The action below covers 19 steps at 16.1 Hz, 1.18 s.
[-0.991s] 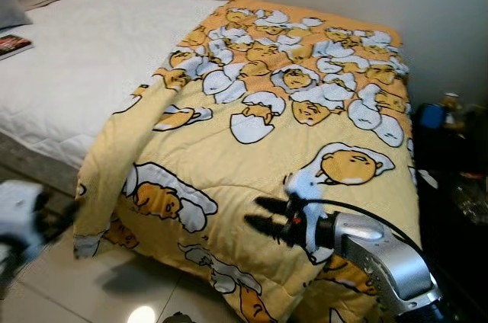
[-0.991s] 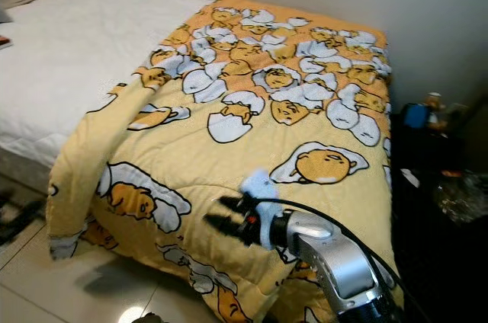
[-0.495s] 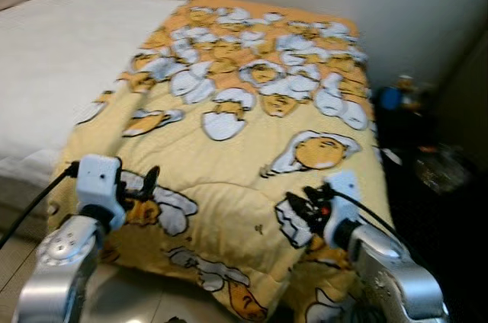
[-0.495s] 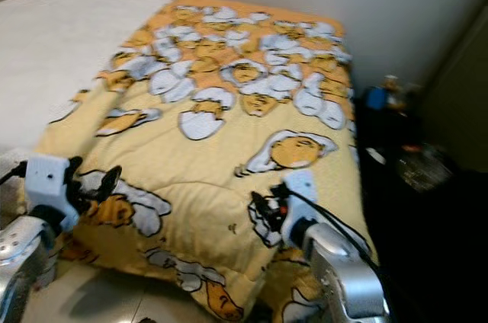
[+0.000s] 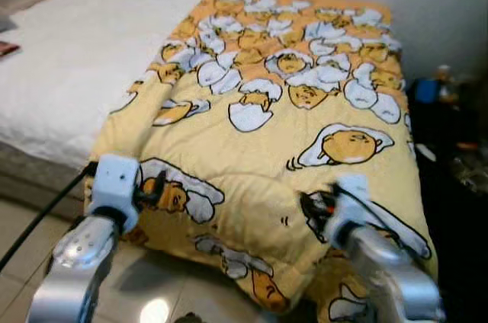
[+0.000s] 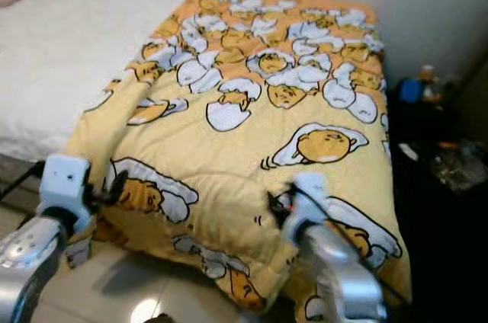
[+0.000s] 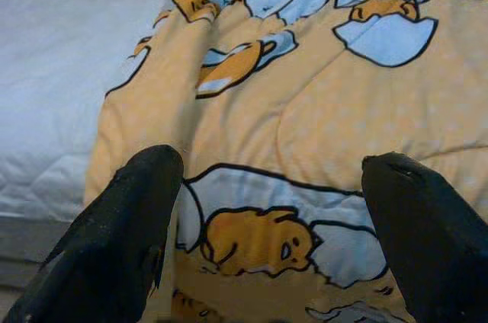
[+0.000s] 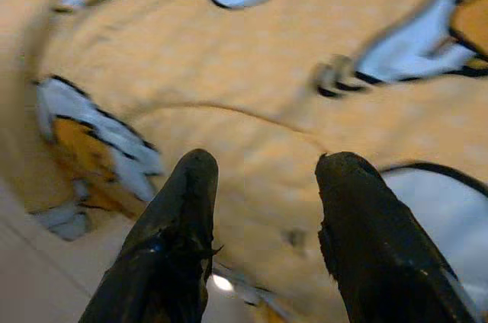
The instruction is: Clean up the room
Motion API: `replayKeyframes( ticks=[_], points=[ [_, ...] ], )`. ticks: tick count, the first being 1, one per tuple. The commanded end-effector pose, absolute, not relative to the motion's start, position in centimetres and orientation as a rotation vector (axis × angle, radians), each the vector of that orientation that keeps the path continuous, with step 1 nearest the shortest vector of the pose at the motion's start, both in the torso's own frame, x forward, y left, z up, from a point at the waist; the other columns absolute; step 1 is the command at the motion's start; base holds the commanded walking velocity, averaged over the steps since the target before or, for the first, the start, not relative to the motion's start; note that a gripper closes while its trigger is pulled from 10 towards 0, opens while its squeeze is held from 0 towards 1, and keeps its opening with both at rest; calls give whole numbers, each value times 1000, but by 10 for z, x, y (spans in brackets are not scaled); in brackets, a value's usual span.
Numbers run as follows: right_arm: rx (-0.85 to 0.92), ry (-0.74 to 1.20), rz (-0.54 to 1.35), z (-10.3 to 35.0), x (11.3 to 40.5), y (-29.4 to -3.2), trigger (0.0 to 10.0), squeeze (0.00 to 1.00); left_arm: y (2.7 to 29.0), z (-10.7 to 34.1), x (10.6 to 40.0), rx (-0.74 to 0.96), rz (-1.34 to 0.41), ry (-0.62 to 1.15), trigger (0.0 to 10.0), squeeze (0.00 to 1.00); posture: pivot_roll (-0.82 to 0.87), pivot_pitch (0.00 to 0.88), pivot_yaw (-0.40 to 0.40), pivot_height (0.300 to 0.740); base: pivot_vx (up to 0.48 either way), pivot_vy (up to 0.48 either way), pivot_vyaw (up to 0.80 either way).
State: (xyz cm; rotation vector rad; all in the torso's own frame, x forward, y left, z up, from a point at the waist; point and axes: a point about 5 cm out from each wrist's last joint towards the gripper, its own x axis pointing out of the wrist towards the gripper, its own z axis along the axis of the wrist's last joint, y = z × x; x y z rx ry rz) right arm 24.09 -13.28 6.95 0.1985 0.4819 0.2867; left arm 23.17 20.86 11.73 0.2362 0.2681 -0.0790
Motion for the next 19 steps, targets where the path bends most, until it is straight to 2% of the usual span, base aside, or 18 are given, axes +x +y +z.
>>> replayKeyframes(
  ticks=[1, 5, 19],
  points=[
    [170, 490, 232, 71, 240, -145, 10000, 0, 201, 122, 232, 239, -100, 253, 10000, 0, -13, 0, -42, 740, 0, 398, 0],
    [200, 513, 174, 68, 240, -150, 10000, 0, 195, 125, 237, 263, -125, 256, 10000, 0, -11, 0, -43, 740, 0, 407, -105],
    [227, 533, 165, 67, 236, -149, 10000, 0, 181, 126, 241, 255, -190, 271, 10000, 0, -18, 0, -43, 740, 0, 405, -537]
  ],
)
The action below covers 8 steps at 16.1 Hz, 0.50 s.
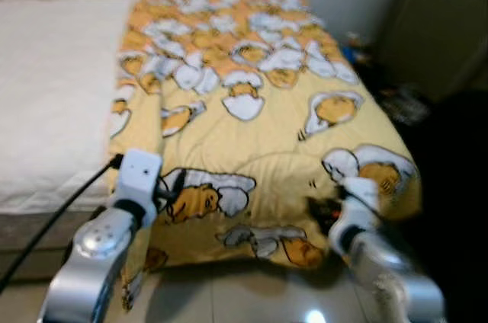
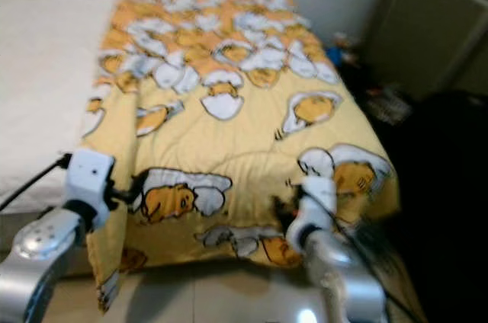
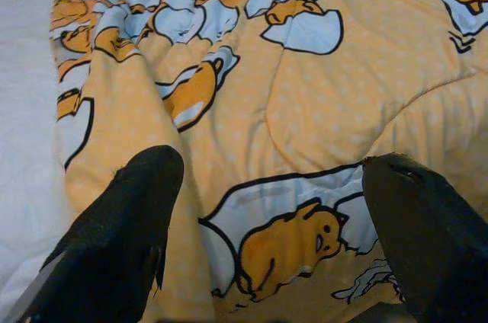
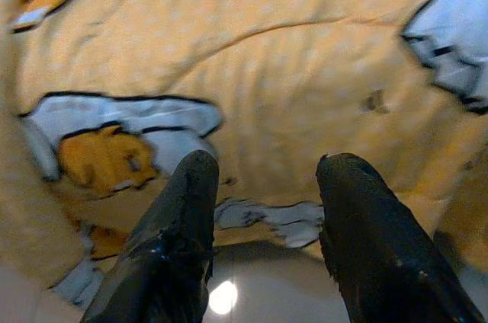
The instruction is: Clean up the room
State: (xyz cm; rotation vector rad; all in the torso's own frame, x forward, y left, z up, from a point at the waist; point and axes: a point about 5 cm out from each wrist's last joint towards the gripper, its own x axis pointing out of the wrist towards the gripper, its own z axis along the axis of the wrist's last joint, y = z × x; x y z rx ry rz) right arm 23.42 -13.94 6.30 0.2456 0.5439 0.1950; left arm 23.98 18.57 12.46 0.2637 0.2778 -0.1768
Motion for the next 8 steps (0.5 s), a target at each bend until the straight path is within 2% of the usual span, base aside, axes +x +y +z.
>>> replayKeyframes(
  ticks=[1, 5, 7, 8],
  points=[
    [225, 533, 175, 68, 236, -147, 10000, 0, 183, 126, 242, 257, -187, 270, 10000, 0, -19, 0, -43, 740, 0, 405, -544],
    [201, 524, 219, 70, 240, -140, 10000, 0, 183, 127, 244, 256, -188, 265, 10000, 0, -30, 0, -33, 740, 0, 403, -519],
    [201, 527, 227, 69, 240, -138, 10000, 0, 183, 128, 245, 253, -189, 263, 10000, 0, -29, 0, -35, 740, 0, 401, -413],
    [194, 526, 235, 69, 240, -137, 10000, 0, 184, 128, 246, 251, -188, 262, 10000, 0, -31, 0, -33, 740, 0, 401, 0]
  ],
)
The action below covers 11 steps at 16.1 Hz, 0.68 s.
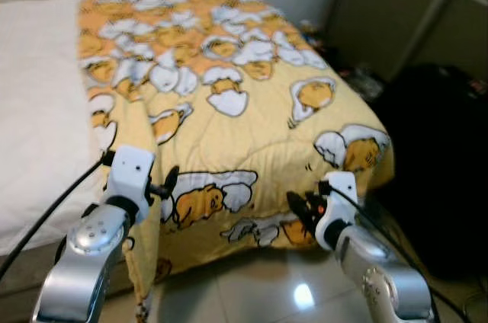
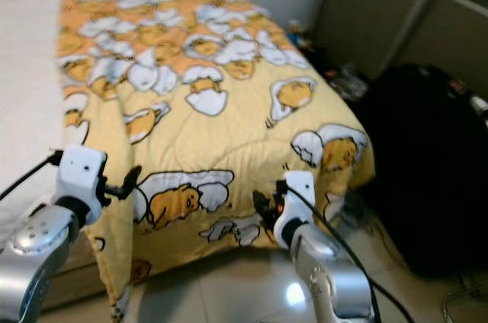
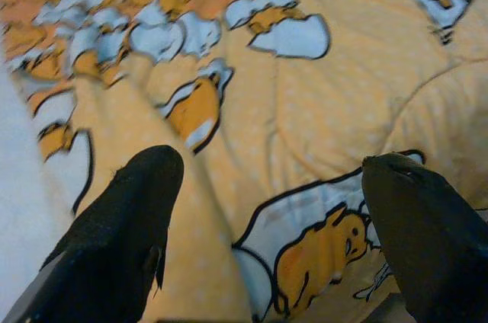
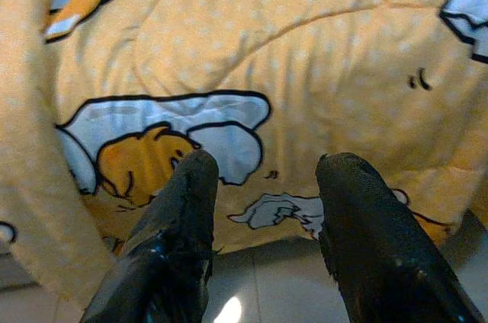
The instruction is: Clean up the room
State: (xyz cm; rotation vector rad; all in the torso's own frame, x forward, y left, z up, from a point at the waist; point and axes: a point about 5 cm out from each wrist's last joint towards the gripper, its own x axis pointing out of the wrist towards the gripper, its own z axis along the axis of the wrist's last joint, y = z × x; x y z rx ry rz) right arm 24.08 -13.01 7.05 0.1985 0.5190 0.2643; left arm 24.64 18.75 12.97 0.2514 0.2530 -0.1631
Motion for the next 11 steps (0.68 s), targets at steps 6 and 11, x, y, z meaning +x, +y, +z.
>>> replayKeyframes(
  ticks=[6, 11],
  points=[
    [128, 500, 279, 74, 243, -134, 10000, 0, 184, 127, 245, 220, -179, 260, 10000, 0, -37, 0, -26, 740, 0, 403, 0],
    [78, 459, 327, 78, 244, -129, 10000, 0, 184, 124, 244, 218, -174, 265, 10000, 0, -42, 0, -12, 740, 0, 403, 0]
  ],
)
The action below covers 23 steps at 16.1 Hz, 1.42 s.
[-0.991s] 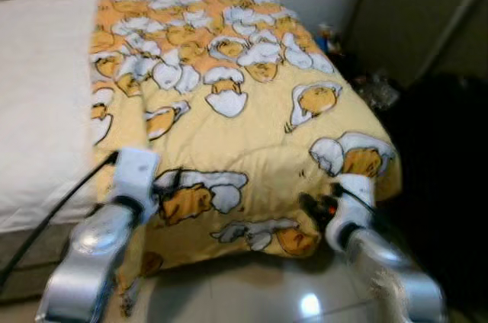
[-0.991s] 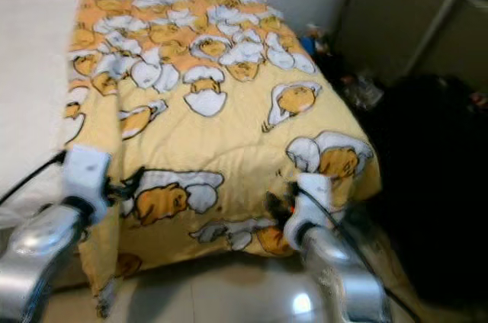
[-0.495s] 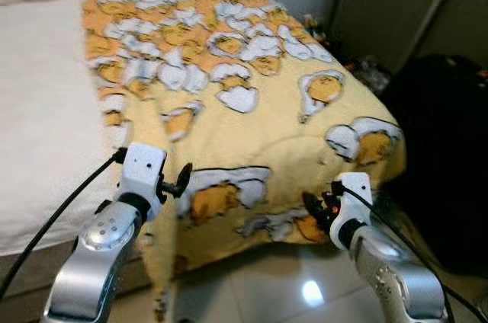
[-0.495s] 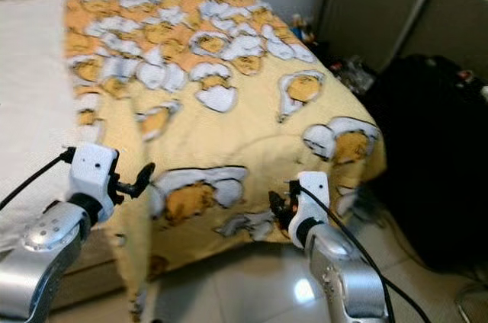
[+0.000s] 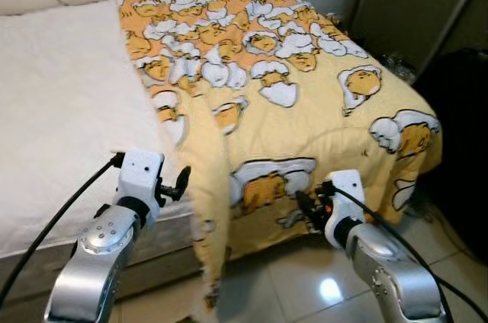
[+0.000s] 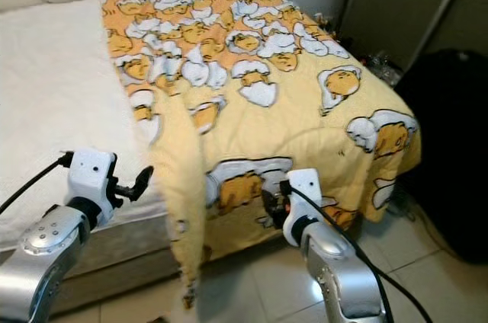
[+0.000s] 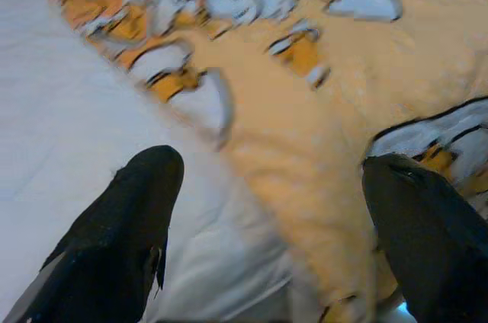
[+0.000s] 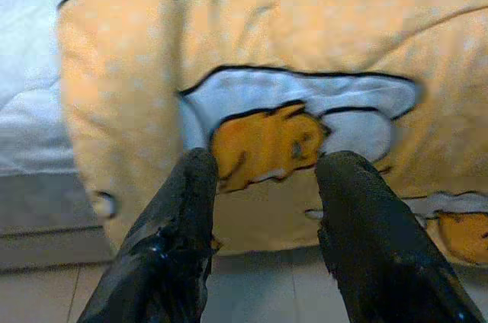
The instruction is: Clean up the room
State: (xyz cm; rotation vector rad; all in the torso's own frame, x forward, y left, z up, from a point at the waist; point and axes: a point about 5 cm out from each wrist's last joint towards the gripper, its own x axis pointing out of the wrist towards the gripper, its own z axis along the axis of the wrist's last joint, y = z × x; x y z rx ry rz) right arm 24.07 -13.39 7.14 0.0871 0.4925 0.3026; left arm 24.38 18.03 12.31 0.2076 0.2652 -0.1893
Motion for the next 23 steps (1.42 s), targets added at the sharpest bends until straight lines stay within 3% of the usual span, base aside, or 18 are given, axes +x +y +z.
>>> replayKeyframes(
  ticks=[1, 9, 14, 23],
  points=[
    [78, 459, 327, 78, 244, -129, 10000, 0, 184, 124, 244, 218, -174, 265, 10000, 0, -42, 0, -12, 740, 0, 405, 0],
    [-35, 362, 413, 88, 253, -121, 10000, 0, 182, 131, 251, 151, -148, 171, 10000, 0, -49, 0, 5, 740, 0, 0, 192],
    [-48, 355, 422, 87, 256, -120, 10000, 0, 183, 130, 253, 145, -157, 173, 10000, 0, -48, 0, 7, 740, 293, 0, 731],
    [-58, 377, 433, 83, 255, -119, 10000, 0, 182, 128, 252, 140, -199, 189, 10000, 0, -51, 0, 9, 740, 264, 0, 0]
  ],
)
